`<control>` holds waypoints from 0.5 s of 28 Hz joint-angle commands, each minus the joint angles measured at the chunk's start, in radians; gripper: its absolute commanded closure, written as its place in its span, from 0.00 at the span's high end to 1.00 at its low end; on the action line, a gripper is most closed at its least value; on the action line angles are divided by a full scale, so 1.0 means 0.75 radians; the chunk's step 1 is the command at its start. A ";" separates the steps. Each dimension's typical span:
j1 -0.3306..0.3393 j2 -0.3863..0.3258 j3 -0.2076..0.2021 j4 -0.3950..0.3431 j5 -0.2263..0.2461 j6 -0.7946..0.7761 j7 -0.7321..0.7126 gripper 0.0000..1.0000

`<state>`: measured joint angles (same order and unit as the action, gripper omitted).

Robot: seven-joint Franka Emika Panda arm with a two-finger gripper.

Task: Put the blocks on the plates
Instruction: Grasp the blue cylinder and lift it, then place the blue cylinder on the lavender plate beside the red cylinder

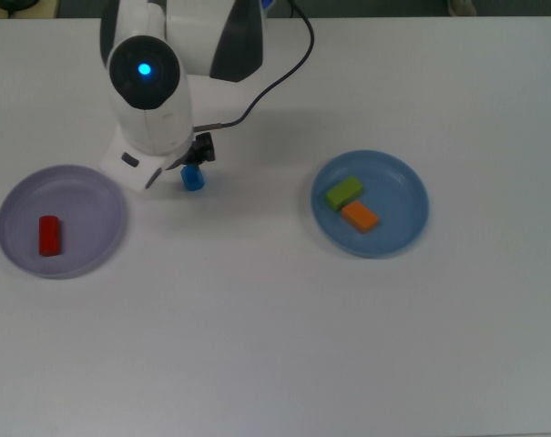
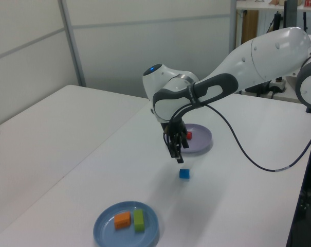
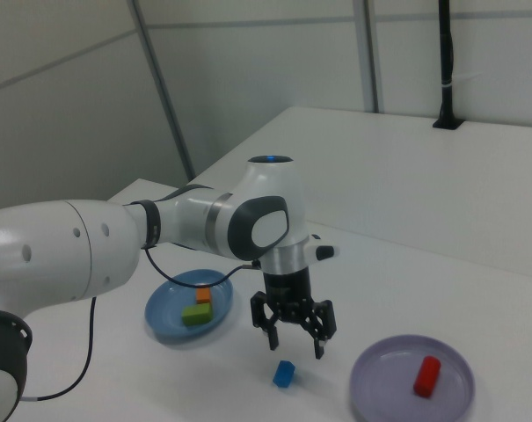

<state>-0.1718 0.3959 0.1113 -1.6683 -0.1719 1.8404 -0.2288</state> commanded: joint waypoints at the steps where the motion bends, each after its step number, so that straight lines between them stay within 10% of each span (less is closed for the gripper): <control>1: 0.031 -0.011 -0.007 -0.036 0.027 -0.010 -0.004 1.00; 14: 0.067 0.053 -0.007 -0.068 -0.047 0.015 0.009 0.70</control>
<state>-0.1402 0.4417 0.1113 -1.6950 -0.1843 1.8404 -0.2288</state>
